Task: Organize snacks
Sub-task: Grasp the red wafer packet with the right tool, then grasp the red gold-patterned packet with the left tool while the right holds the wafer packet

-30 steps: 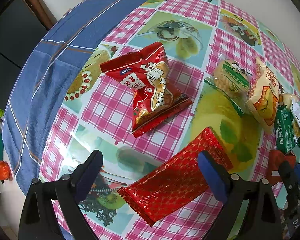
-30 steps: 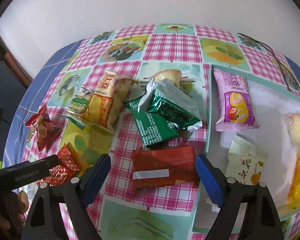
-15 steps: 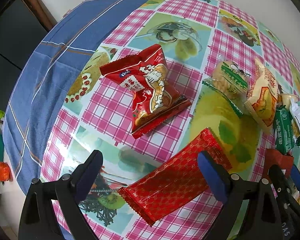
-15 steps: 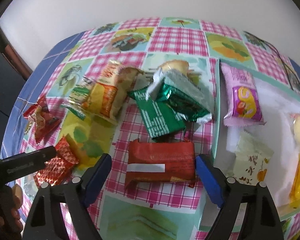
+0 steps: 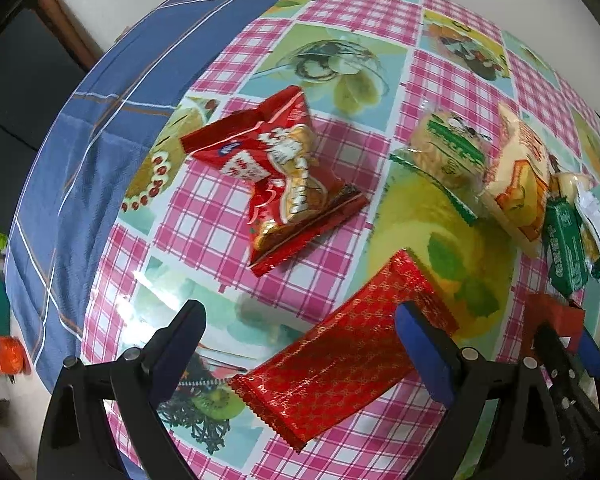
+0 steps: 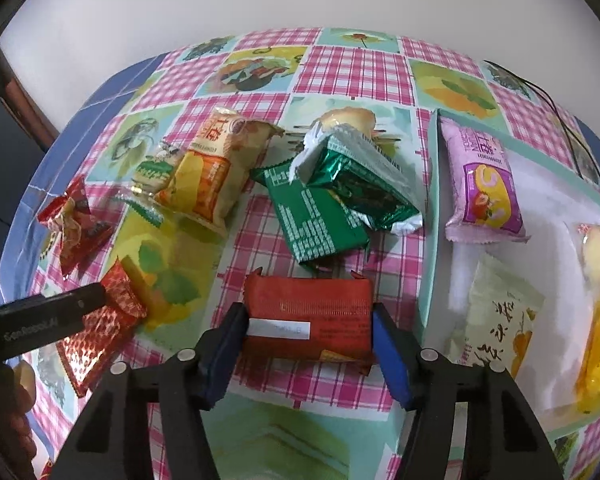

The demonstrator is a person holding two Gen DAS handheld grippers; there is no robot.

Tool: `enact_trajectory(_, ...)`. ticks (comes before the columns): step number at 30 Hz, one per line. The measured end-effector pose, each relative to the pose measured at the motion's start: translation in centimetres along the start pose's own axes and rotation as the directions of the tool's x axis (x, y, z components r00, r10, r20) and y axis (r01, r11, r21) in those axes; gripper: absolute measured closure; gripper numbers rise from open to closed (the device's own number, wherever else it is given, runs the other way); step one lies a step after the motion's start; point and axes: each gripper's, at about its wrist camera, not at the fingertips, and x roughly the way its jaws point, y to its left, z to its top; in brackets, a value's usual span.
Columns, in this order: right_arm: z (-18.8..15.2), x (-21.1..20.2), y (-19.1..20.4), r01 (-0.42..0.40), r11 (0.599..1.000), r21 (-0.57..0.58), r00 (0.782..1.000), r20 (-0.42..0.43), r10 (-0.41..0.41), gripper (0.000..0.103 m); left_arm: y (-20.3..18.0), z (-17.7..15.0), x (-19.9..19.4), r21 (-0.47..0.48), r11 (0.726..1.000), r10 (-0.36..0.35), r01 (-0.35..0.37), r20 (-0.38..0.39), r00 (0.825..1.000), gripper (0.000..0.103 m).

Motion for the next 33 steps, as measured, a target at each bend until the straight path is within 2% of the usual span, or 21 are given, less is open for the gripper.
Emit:
enact_trajectory(6, -1.0, -0.4, 0.1, -0.003, 1.000, 0.003, 1.000, -0.031, 0.003, 0.039, -1.4, -0.4, 0.3, 0.040, 0.998, -0.039, 0.040, -0.020, 0.999, 0.007)
enact_trajectory(12, -1.8, -0.8, 0.2, -0.018, 1.000, 0.007, 0.999, -0.048, 0.018, 0.039, -2.5, -0.9, 0.5, 0.056, 0.997, -0.054, 0.054, -0.005, 0.999, 0.007)
enact_trajectory(16, -2.2, -1.0, 0.3, -0.024, 1.000, 0.018, 0.998, -0.059, 0.025, 0.039, -3.0, -1.3, 1.3, 0.041, 0.991, -0.124, 0.126, -0.057, 0.991, 0.007)
enact_trajectory(23, -3.0, -1.5, 0.4, -0.033, 0.999, 0.037, 0.996, -0.079, 0.035, 0.039, -4.4, -2.7, 1.1, 0.091, 0.985, -0.139, 0.147, -0.087, 0.986, 0.007)
enact_trajectory(28, -3.5, -1.7, 0.3, -0.038, 0.998, 0.050, 0.995, -0.090, 0.043, 0.039, -6.4, -4.0, 1.1, 0.166, 0.976, -0.126, 0.142, -0.104, 0.987, 0.007)
enact_trajectory(33, -4.1, -2.0, 0.1, -0.041, 0.998, 0.056, 0.994, -0.101, 0.046, 0.039, -7.2, -5.4, 0.9, 0.195, 0.971, -0.116, 0.135, -0.105, 0.988, 0.007)
